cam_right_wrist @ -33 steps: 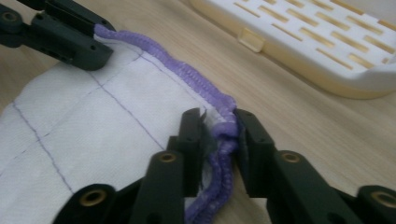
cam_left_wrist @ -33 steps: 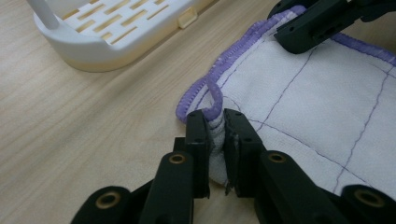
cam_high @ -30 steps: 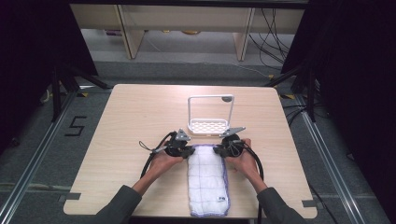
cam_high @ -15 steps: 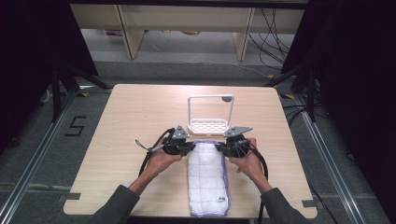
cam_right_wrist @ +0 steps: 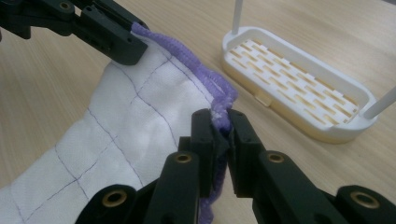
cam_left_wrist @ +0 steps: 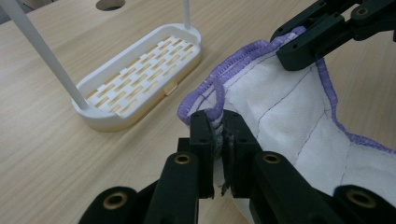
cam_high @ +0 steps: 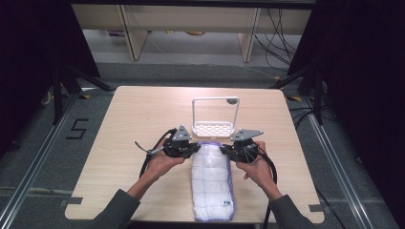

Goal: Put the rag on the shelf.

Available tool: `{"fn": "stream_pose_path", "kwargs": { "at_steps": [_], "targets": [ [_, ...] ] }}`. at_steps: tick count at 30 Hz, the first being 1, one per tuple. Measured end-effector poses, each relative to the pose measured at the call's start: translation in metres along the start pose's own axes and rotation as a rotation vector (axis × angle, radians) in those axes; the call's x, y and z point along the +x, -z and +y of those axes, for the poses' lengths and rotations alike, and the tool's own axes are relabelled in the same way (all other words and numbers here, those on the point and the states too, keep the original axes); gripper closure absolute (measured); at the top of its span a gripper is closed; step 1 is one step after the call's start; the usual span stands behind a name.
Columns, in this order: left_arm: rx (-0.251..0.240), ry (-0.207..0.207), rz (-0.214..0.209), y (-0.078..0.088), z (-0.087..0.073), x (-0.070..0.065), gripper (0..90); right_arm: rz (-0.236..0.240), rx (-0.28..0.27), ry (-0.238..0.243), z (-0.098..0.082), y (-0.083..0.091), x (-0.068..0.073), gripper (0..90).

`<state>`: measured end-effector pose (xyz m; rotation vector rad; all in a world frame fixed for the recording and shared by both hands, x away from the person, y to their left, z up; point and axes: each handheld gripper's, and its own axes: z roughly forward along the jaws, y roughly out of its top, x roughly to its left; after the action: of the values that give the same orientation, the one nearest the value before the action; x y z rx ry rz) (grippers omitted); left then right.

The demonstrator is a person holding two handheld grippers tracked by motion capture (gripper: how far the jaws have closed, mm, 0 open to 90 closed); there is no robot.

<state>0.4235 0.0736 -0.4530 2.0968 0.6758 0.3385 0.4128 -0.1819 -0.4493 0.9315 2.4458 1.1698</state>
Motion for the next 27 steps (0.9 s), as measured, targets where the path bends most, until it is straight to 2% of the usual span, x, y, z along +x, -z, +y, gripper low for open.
{"fn": "stream_pose_path", "kwargs": {
  "at_steps": [5, 7, 10, 12, 13, 14, 16, 18, 22, 25, 26, 27],
  "targets": [
    [-0.031, -0.019, 0.003, 0.009, 0.005, -0.005, 82.8, 0.004, -0.027, 0.019, 0.008, 0.014, 0.007, 82.9],
    [-0.039, -0.011, 0.002, 0.011, 0.007, -0.005, 82.9, -0.002, -0.027, 0.030, 0.011, 0.018, 0.008, 82.9],
    [-0.046, -0.013, -0.008, 0.014, 0.010, -0.005, 83.0, 0.007, -0.038, 0.016, 0.013, 0.021, 0.009, 83.0],
    [-0.051, -0.021, -0.009, 0.018, 0.013, -0.006, 82.9, 0.007, -0.044, 0.029, 0.013, 0.023, 0.008, 83.0],
    [-0.062, -0.017, -0.008, 0.019, 0.016, -0.008, 83.0, 0.011, -0.038, 0.002, 0.014, 0.024, 0.010, 83.0],
    [-0.057, -0.031, -0.010, 0.021, 0.018, -0.008, 83.0, 0.008, -0.043, 0.014, 0.015, 0.026, 0.009, 83.0],
    [-0.083, -0.027, -0.017, 0.023, 0.022, -0.010, 83.0, 0.017, -0.052, 0.026, 0.018, 0.029, 0.009, 83.0],
    [-0.088, -0.028, -0.017, 0.027, 0.026, -0.011, 83.0, 0.011, -0.064, 0.019, 0.021, 0.034, 0.010, 83.1],
    [-0.112, -0.045, -0.039, 0.040, 0.040, -0.012, 83.1, 0.015, -0.104, 0.039, 0.031, 0.048, 0.013, 83.1],
    [-0.135, -0.071, -0.023, 0.053, 0.055, -0.015, 83.2, -0.003, -0.143, 0.059, 0.039, 0.059, 0.015, 83.1],
    [-0.146, -0.071, -0.024, 0.057, 0.060, -0.017, 83.2, 0.015, -0.149, 0.062, 0.043, 0.063, 0.016, 83.2],
    [-0.144, -0.082, -0.016, 0.061, 0.066, -0.018, 83.2, 0.004, -0.166, 0.069, 0.046, 0.067, 0.017, 83.2]
  ]
}}
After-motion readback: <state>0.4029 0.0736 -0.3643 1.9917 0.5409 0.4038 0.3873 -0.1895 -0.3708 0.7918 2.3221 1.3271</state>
